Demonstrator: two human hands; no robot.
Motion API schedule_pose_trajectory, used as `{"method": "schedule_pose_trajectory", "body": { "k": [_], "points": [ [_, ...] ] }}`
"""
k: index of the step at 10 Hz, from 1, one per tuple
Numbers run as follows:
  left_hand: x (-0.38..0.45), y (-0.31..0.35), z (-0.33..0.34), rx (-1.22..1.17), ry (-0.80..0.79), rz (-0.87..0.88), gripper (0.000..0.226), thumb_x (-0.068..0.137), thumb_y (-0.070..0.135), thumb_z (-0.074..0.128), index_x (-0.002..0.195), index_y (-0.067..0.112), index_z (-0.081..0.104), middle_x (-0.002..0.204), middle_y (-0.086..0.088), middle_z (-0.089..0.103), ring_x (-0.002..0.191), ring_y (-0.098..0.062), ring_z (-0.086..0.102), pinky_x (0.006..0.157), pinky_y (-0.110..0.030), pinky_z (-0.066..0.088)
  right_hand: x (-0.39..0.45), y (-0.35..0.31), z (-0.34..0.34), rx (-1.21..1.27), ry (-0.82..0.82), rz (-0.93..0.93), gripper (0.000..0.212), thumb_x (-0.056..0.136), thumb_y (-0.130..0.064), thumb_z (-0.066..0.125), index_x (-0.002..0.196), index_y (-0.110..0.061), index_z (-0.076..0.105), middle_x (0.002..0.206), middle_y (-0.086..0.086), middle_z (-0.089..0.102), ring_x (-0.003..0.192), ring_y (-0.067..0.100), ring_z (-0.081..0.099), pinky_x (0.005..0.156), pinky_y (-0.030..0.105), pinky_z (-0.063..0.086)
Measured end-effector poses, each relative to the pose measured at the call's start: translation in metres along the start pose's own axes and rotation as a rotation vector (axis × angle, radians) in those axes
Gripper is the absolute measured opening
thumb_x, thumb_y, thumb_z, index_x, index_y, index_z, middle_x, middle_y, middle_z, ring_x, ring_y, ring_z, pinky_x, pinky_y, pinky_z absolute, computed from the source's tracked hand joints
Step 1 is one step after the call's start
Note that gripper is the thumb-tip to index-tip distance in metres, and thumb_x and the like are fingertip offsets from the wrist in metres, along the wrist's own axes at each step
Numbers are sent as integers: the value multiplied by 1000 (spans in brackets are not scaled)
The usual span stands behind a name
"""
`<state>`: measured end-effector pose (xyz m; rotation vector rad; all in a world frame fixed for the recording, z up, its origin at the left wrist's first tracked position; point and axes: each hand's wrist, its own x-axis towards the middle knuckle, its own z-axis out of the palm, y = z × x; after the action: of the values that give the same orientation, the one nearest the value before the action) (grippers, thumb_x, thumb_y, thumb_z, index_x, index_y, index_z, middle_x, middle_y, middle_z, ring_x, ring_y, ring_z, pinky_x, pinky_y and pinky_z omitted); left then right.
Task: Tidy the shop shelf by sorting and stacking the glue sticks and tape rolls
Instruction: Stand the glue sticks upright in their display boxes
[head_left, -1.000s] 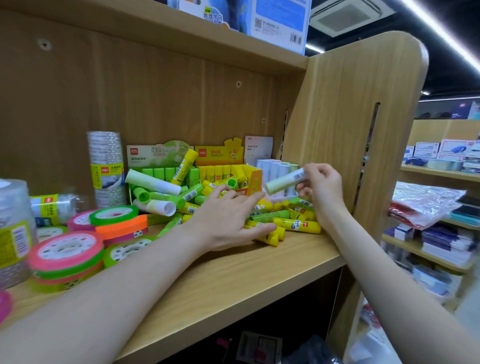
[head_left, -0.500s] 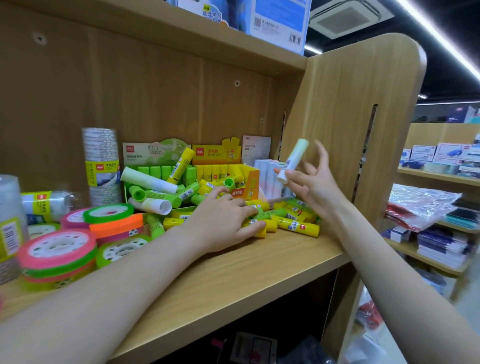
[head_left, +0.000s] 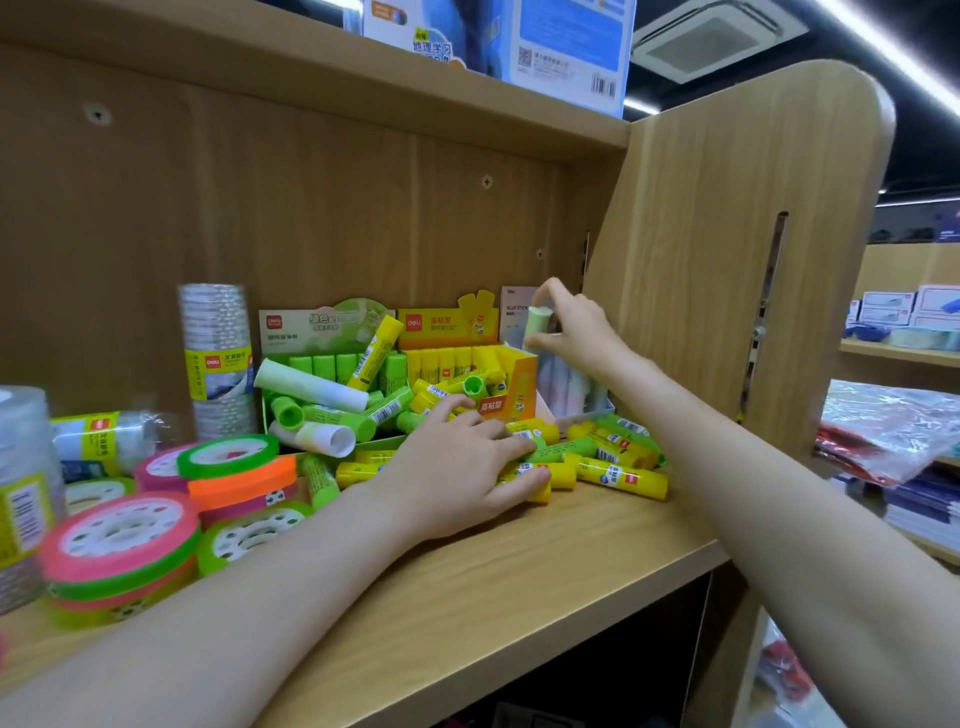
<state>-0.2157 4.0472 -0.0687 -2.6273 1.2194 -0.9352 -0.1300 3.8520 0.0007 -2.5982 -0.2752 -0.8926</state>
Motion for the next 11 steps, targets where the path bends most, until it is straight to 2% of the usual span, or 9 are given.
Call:
{"method": "schedule_pose_trajectory", "body": {
  "k": [1,2,3,5,7,8,9,10,11],
  "points": [
    [0,0,1,-11,3,5,87,76,63,-9,134,31,48,123,6,60,117,-16,50,104,-29,6,2,4,7,-221,-43,-39,30,85,-29,64,109,-17,50,114,11,57,112,30,40,91,40,31],
    [0,0,2,-28,14,10,84,79,63,-5,132,30,51,122,5,61,116,-17,52,104,-29,7,2,3,6,-460,-82,-105,41,90,-29,58,129,-20,51,125,8,51,120,29,34,95,45,30],
    [-1,-2,5,-26,21,23,79,82,64,-1,129,30,53,119,6,63,113,-16,54,104,-30,10,2,5,5,-508,-83,-171,47,90,-30,57,134,-19,47,129,4,46,120,27,33,94,44,30],
    [-1,-5,14,29,146,64,68,96,57,10,106,27,70,92,8,71,84,-14,66,92,-32,27,2,7,6,-503,-43,-195,42,88,-29,60,128,-17,52,127,3,49,119,25,35,94,41,29],
    [0,-2,9,-17,128,53,64,96,57,12,109,28,68,95,12,69,88,-11,66,91,-31,27,9,5,8,-507,-81,-207,37,91,-20,55,127,-16,55,126,7,49,120,29,37,97,48,30],
    [1,-4,13,-12,91,33,57,96,55,19,111,29,67,98,13,68,92,-10,64,92,-31,27,12,6,6,-348,-86,-176,32,91,-23,55,123,-20,59,124,4,58,120,27,44,99,44,29],
    [2,-12,25,-14,-22,-11,46,90,51,31,121,32,59,115,14,62,110,-13,56,99,-36,24,13,11,0,-94,-57,-125,26,85,-25,65,110,-19,67,110,3,67,109,24,55,95,39,33],
    [4,-10,27,-22,-73,-34,47,89,52,31,119,31,60,115,13,62,110,-14,56,99,-36,24,14,14,-5,-16,-64,-127,24,80,-25,71,103,-17,71,101,4,68,103,21,56,94,38,38],
    [3,-10,24,18,-1,-23,44,89,51,34,115,30,63,111,12,65,105,-14,60,97,-36,25,15,15,-6,21,-85,-140,23,78,-26,73,99,-17,72,98,3,69,106,20,51,93,39,39]
  ]
}}
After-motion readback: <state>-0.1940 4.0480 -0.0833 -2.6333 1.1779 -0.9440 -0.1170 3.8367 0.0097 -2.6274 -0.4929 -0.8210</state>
